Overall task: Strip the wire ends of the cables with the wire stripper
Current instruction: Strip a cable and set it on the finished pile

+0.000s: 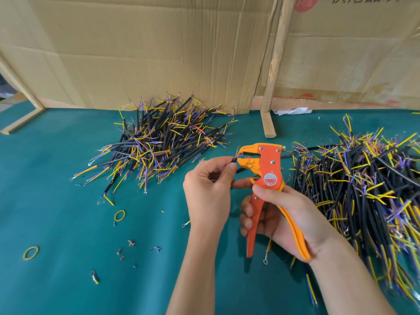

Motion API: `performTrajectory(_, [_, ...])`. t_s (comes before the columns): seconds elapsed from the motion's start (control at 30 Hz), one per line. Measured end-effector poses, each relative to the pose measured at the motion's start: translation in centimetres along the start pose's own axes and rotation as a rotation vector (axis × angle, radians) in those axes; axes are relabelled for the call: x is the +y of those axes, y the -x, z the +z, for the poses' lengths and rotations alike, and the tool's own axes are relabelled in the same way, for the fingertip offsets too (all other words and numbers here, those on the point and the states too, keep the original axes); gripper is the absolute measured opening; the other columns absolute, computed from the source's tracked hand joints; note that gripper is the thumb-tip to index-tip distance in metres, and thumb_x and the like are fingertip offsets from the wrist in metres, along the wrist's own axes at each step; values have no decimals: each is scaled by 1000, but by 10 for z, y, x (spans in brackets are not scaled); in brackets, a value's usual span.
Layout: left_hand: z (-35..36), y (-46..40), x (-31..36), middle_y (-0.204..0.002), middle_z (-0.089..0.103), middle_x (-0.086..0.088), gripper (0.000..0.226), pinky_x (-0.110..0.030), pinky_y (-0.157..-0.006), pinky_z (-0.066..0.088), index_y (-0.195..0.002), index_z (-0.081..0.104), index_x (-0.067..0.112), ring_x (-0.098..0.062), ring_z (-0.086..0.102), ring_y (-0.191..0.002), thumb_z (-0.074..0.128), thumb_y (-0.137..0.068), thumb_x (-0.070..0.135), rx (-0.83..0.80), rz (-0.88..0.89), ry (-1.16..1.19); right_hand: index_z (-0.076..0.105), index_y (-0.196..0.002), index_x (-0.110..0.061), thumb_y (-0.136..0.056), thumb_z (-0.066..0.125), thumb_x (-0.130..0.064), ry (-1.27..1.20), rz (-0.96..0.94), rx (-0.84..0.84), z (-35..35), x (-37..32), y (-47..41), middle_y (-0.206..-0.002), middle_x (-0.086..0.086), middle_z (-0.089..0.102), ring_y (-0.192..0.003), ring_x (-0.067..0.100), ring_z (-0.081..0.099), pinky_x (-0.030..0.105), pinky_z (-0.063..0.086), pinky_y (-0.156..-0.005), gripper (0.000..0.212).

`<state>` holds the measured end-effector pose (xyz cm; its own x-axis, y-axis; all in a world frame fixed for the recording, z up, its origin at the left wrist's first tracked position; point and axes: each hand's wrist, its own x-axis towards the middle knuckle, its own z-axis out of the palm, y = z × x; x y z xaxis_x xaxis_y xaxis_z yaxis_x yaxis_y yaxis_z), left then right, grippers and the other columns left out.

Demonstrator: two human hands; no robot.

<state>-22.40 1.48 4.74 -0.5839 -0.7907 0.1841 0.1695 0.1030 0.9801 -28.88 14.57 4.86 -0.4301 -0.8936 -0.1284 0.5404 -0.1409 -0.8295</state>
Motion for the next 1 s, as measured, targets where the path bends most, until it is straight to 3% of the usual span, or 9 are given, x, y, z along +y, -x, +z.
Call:
performTrajectory(0.2, [0,0,0,-78,72,-4,11,-57,-83,57,-88,78,18,-38,73,-80,70,-80,20,7,-2,20,73,-111,-3,-90,67,-31,-6,-2,-5,2,0,-1,-69,14,52,-58,29,53,42,52,-59,36])
performTrajectory(0.33, [-1,-1,-2,-71,70,6,15,-48,-74,60,-86,79,23,-15,67,-67,73,-87,9,34,55,-73,70,-98,-6,-87,70,-30,-43,8,34,6,1,-2,-61,10,46,-48,24,46,36,46,-50,26])
performTrajectory(0.5, [0,-2,-2,-70,72,10,28,-43,-72,59,-82,74,34,-11,64,-64,73,-87,6,50,82,-125,58,-75,-15,-88,70,-32,-95,-37,129,12,6,-5,-51,1,34,-33,11,31,20,32,-37,24])
performTrajectory(0.63, [-2,-3,-4,-73,72,7,22,-48,-75,59,-84,76,29,-12,67,-69,75,-84,7,87,79,-121,66,-87,-10,-91,68,-36,-147,-49,59,11,7,-5,-60,7,47,-44,20,46,31,45,-45,26])
performTrajectory(0.73, [-3,-3,-4,-71,72,8,19,-45,-74,59,-84,76,26,-9,65,-66,78,-82,8,125,22,-69,71,-99,-4,-78,84,-29,-140,-46,10,2,1,-1,-72,16,56,-60,30,56,42,53,-59,36])
performTrajectory(1.0, [-4,-3,-3,-76,73,8,27,-31,-73,55,-78,74,33,-6,66,-69,80,-79,6,162,57,-73,68,-113,3,-78,83,-22,-77,42,-96,-9,-3,3,-82,24,61,-70,37,62,48,55,-69,46])
